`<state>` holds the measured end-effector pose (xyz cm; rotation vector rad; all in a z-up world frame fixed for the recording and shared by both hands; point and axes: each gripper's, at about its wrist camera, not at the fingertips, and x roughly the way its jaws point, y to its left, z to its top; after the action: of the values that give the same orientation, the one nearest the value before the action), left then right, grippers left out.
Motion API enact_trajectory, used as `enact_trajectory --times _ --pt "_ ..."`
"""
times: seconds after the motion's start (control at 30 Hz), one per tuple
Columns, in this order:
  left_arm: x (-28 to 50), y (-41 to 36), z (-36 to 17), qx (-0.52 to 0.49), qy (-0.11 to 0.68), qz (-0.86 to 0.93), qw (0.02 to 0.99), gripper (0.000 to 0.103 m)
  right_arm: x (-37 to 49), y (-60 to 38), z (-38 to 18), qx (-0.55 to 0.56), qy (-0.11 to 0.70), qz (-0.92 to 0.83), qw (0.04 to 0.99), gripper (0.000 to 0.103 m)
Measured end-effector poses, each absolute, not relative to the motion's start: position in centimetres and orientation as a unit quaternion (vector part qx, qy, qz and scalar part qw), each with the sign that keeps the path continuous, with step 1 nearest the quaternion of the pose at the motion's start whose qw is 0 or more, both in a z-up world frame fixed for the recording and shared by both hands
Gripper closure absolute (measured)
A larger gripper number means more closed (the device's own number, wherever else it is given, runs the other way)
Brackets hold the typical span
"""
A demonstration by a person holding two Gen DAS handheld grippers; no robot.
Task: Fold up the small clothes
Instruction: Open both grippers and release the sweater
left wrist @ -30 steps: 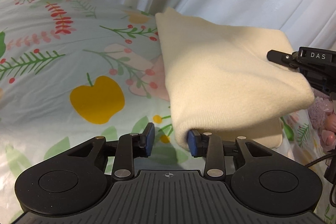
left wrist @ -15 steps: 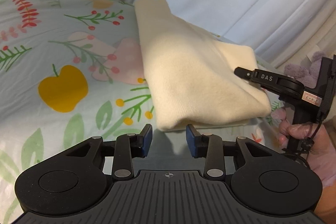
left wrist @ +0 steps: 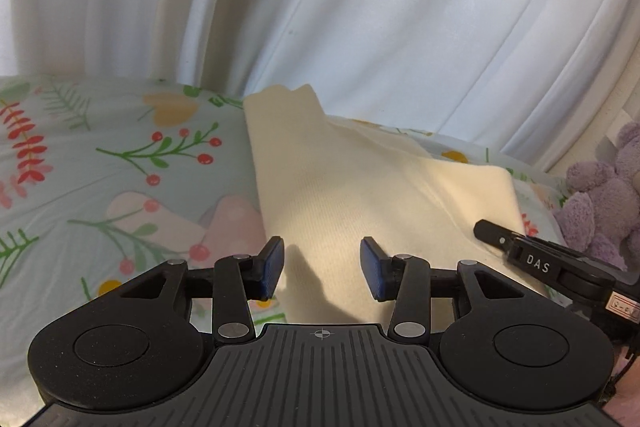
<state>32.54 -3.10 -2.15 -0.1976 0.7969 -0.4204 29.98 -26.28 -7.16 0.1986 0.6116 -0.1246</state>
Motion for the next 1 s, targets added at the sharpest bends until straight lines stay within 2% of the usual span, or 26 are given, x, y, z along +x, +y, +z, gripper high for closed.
enact_trajectory --times 0.03,0.1,0.17,0.33,0.53,0.67,0.73,1.0 --pt "32.8 -3.4 -2.8 -0.088 0.387 -0.206 0.894 0.052 30.1 -26.9 -7.9 0.107 0.306 -0.072 0.943 0.09" --pt "33.3 -3.8 -4.1 -0.087 0.403 -0.206 0.888 0.041 29.9 -27.6 -8.6 0.121 0.299 -0.077 0.943 0.09" --pt "33.2 -3.4 -4.6 -0.101 0.401 -0.213 0.885 0.041 29.3 -28.7 -8.2 0.156 0.291 -0.073 0.941 0.083" --pt "33.4 -1.6 -2.9 -0.119 0.392 -0.204 0.889 0.046 27.1 -30.7 -6.0 0.205 0.226 -0.096 0.948 0.08" --pt "34.9 -3.4 -1.9 -0.132 0.382 -0.199 0.893 0.045 30.0 -26.2 -5.3 0.136 0.252 0.008 0.958 0.081" --pt "35.5 -6.1 -2.5 -0.087 0.38 -0.192 0.9 0.042 31.9 -24.0 -7.5 0.091 0.285 -0.004 0.954 0.081" --pt "35.6 -6.8 -3.0 -0.06 0.375 -0.181 0.907 0.042 31.5 -24.5 -8.5 0.09 0.268 -0.016 0.959 0.082" --pt "36.2 -5.6 -5.0 -0.08 0.395 -0.173 0.899 0.027 30.3 -26.5 -8.6 0.117 0.257 -0.046 0.958 0.084"
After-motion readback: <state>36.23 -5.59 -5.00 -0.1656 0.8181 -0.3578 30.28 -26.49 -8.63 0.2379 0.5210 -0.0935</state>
